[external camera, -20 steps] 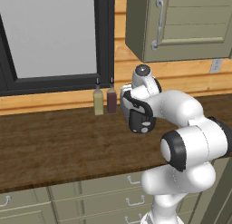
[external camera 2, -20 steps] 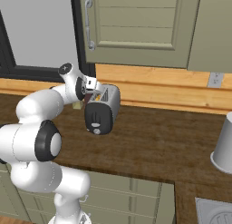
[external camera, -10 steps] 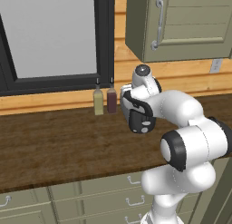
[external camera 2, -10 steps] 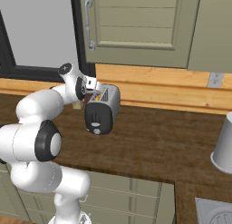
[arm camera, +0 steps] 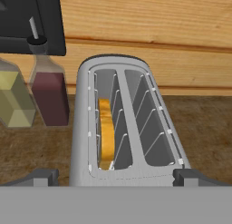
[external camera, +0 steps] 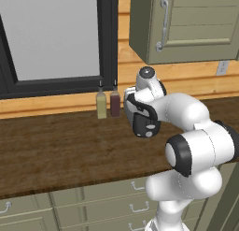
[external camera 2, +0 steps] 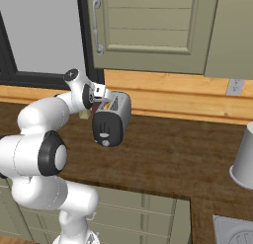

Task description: Start the toaster. Once the lever pops up, take the bread to the plate on the dining counter.

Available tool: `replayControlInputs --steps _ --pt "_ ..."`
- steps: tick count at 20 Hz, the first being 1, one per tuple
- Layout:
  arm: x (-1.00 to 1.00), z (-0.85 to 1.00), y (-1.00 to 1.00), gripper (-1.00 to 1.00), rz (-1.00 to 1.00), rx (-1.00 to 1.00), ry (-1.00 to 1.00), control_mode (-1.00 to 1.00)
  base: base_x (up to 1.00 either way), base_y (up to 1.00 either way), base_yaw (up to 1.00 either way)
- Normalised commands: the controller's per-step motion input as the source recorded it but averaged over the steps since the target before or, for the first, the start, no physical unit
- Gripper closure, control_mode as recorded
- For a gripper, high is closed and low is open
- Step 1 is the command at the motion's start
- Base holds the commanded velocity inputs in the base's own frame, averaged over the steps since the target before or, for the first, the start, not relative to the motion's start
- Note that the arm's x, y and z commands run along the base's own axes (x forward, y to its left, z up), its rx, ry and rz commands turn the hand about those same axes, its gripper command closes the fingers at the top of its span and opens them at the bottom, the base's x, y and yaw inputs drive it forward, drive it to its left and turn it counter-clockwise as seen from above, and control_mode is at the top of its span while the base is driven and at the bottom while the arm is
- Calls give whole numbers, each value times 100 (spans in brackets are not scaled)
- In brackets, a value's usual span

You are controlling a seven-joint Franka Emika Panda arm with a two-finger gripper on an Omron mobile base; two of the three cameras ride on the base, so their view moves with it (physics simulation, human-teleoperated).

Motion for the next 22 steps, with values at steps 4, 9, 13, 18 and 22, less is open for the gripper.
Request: replayControlInputs --steps 4,9,13,18,22 --pt "0 0 0 -100 0 0 0 -100 0 0 0" --pt "0 0 0 -100 0 0 0 -100 0 0 0" --pt "0 0 0 -100 0 0 0 -100 0 0 0" --pt "0 0 0 -100 0 0 0 -100 0 0 0" --pt "0 0 0 -100 0 0 0 -100 0 0 0"
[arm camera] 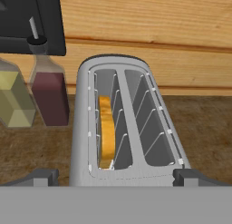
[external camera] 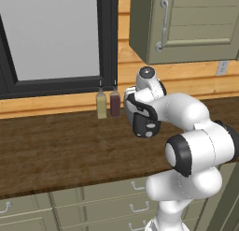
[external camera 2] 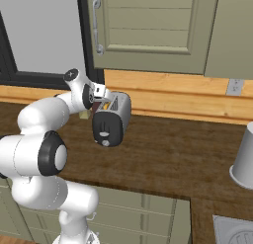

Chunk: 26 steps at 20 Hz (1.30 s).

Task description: Start the toaster. Once the lever pops up, take the bread to the plate on the dining counter.

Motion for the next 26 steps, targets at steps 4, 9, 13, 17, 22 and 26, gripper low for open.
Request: replayControlInputs --steps 4,9,13,17,22,26 --pt "0 0 0 -100 0 0 0 -100 0 0 0" --pt "0 0 0 -100 0 0 0 -100 0 0 0" --pt "0 0 0 -100 0 0 0 -100 0 0 0" --pt "0 0 0 -100 0 0 0 -100 0 0 0" --pt "0 0 0 -100 0 0 0 -100 0 0 0" --pt "0 0 0 -100 0 0 0 -100 0 0 0"
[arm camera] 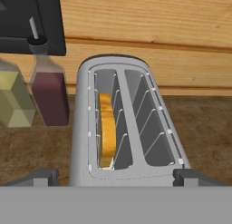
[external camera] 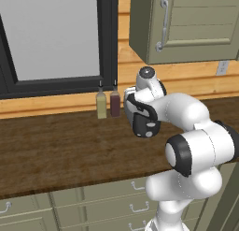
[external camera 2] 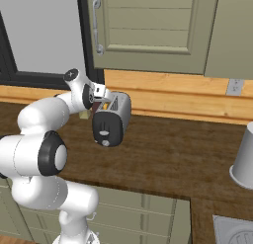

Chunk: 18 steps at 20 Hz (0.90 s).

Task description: Start the toaster. Once the lever pops up, take the bread to the plate on the dining counter.

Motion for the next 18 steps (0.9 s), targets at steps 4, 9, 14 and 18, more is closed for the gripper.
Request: replayControlInputs --steps 4,9,14,18 --pt "0 0 0 -100 0 0 0 -100 0 0 0" --pt "0 0 0 -100 0 0 0 -100 0 0 0" --pt "0 0 0 -100 0 0 0 -100 0 0 0" --pt "0 0 0 -100 0 0 0 -100 0 0 0"
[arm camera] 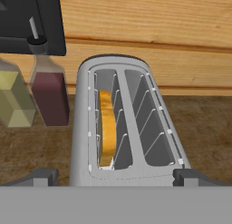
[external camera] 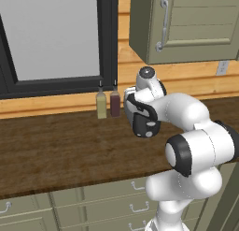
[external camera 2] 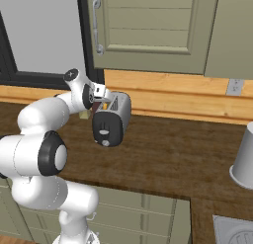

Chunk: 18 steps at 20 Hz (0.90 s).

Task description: Start the toaster. Once the lever pops up, take the bread to the plate on the dining counter.

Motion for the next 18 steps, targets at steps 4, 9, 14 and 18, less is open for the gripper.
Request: replayControlInputs --steps 4,9,14,18 --pt "0 0 0 -100 0 0 0 -100 0 0 0" --pt "0 0 0 -100 0 0 0 -100 0 0 0" --pt "0 0 0 -100 0 0 0 -100 0 0 0" --pt "0 0 0 -100 0 0 0 -100 0 0 0"
